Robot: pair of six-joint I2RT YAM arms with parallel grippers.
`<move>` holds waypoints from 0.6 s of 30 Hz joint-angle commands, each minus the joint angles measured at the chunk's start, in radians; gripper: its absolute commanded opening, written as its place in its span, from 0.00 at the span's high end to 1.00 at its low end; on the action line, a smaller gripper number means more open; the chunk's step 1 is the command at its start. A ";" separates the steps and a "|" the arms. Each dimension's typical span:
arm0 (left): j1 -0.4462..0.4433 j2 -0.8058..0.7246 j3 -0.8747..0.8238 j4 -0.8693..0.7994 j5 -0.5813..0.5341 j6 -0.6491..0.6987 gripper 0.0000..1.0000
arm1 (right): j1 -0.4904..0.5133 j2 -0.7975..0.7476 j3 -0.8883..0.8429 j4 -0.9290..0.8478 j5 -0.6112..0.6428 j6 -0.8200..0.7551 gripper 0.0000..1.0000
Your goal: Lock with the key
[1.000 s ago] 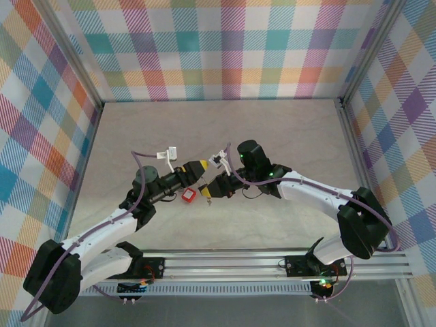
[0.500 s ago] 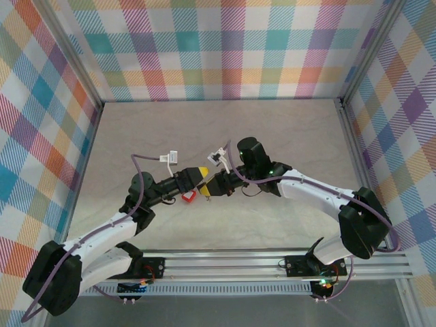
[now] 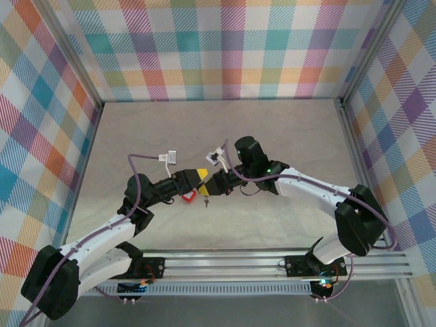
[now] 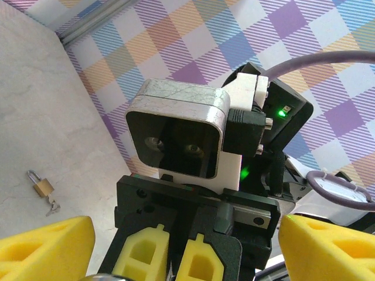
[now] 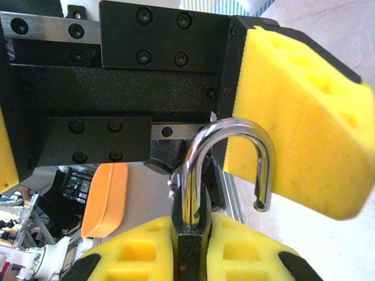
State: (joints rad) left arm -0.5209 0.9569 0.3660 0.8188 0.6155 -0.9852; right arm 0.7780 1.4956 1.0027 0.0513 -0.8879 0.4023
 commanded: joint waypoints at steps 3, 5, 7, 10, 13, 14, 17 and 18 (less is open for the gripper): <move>0.009 -0.029 -0.004 0.066 0.047 -0.017 0.19 | -0.013 -0.001 0.025 0.002 -0.011 -0.030 1.00; 0.009 -0.035 -0.006 0.065 0.051 -0.015 0.19 | -0.015 0.000 0.027 -0.003 -0.009 -0.034 1.00; 0.009 -0.041 -0.004 0.058 0.055 -0.013 0.20 | -0.017 0.000 0.028 -0.012 -0.003 -0.039 1.00; 0.009 -0.052 -0.004 0.044 0.061 -0.007 0.22 | -0.021 -0.003 0.030 -0.025 0.001 -0.045 1.00; 0.009 -0.064 -0.004 0.031 0.064 0.000 0.22 | -0.026 -0.006 0.028 -0.030 0.006 -0.047 1.00; 0.009 -0.066 -0.005 0.028 0.064 0.001 0.23 | -0.028 -0.006 0.030 -0.030 0.007 -0.047 1.00; 0.009 -0.071 -0.005 0.027 0.069 0.000 0.24 | -0.032 -0.006 0.033 -0.035 0.008 -0.049 1.00; 0.009 -0.072 -0.004 0.026 0.071 0.000 0.25 | -0.034 -0.006 0.034 -0.036 0.008 -0.050 1.00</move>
State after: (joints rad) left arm -0.5140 0.9188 0.3607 0.7803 0.6292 -0.9943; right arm 0.7609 1.4952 1.0092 0.0353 -0.9016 0.3759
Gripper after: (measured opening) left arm 0.755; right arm 0.123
